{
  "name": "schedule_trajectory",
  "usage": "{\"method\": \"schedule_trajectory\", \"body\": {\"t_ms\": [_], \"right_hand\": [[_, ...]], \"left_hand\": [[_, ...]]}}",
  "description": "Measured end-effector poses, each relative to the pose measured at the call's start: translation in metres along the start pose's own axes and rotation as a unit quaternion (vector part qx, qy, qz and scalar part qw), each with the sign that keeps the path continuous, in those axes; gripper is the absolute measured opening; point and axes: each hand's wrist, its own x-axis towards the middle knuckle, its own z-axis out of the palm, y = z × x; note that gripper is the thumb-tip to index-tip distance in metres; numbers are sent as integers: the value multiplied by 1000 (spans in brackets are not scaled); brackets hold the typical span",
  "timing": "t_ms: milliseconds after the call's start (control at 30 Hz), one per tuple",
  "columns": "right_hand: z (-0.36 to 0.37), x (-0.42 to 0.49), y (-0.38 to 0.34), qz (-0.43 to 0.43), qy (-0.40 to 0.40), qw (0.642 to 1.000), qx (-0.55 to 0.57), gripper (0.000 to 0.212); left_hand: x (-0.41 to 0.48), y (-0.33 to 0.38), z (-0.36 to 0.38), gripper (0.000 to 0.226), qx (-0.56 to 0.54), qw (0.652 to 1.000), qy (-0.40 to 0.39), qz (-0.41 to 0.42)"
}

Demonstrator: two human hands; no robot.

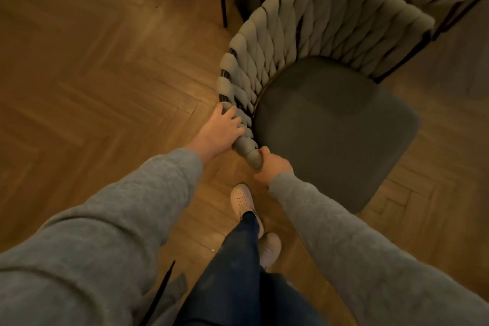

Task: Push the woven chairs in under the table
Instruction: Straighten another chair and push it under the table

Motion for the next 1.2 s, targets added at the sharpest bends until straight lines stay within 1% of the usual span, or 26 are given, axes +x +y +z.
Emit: {"method": "schedule_trajectory", "body": {"t_ms": [100, 200, 267, 333, 367, 400, 433, 467, 500, 567, 633, 700, 800, 900, 967, 1067, 1200], "right_hand": [[24, -22, 10, 23, 27, 999, -6, 61], [47, -42, 19, 45, 5, 999, -28, 62], [57, -47, 23, 55, -13, 997, -47, 62], [66, -47, 22, 45, -7, 998, -44, 67], [72, -46, 19, 37, 1, 999, -36, 72], [77, -44, 16, 31, 10, 999, -30, 74], [81, -42, 14, 33, 23, 999, -24, 74], [82, -39, 12, 39, 37, 998, -15, 71], [82, -36, 13, 41, 51, 998, -4, 66], [81, -34, 13, 39, 67, 997, 6, 55], [82, -37, 13, 32, 69, 997, -1, 52], [85, -43, 13, 32, 55, 998, -7, 54], [89, -56, 21, 15, 34, 999, -25, 55], [95, -72, 37, -6, -17, 998, -67, 56], [94, -82, 52, -11, -59, 994, -95, 57], [80, -95, 79, -28, -85, 983, -163, 58], [41, -98, 131, -54, -76, 955, -280, 60]], "left_hand": [[-20, 22, 1, 42, 19, 999, -3, 37], [-30, 32, 3, 57, 41, 990, 6, 131], [-27, 23, 0, 75, 56, 977, -33, 202], [-7, 0, -2, 92, 106, 967, -80, 216], [4, -12, -5, 95, 141, 962, -93, 215], [13, -22, -5, 92, 171, 955, -104, 217], [22, -29, -4, 81, 194, 948, -115, 223], [29, -32, -1, 66, 210, 941, -121, 234], [31, -32, 0, 53, 213, 939, -118, 241], [28, -32, 6, 42, 192, 944, -99, 248], [21, -31, 9, 36, 171, 950, -80, 249], [16, -29, 15, 31, 160, 953, -67, 247], [0, -18, 26, 26, 113, 963, -75, 231], [-31, 8, 35, 23, 60, 973, -87, 206], [-49, 30, 37, 25, 25, 979, -99, 178], [-65, 65, 36, 31, -25, 985, -117, 126], [-60, 119, 13, 31, -84, 988, -110, 61]]}}
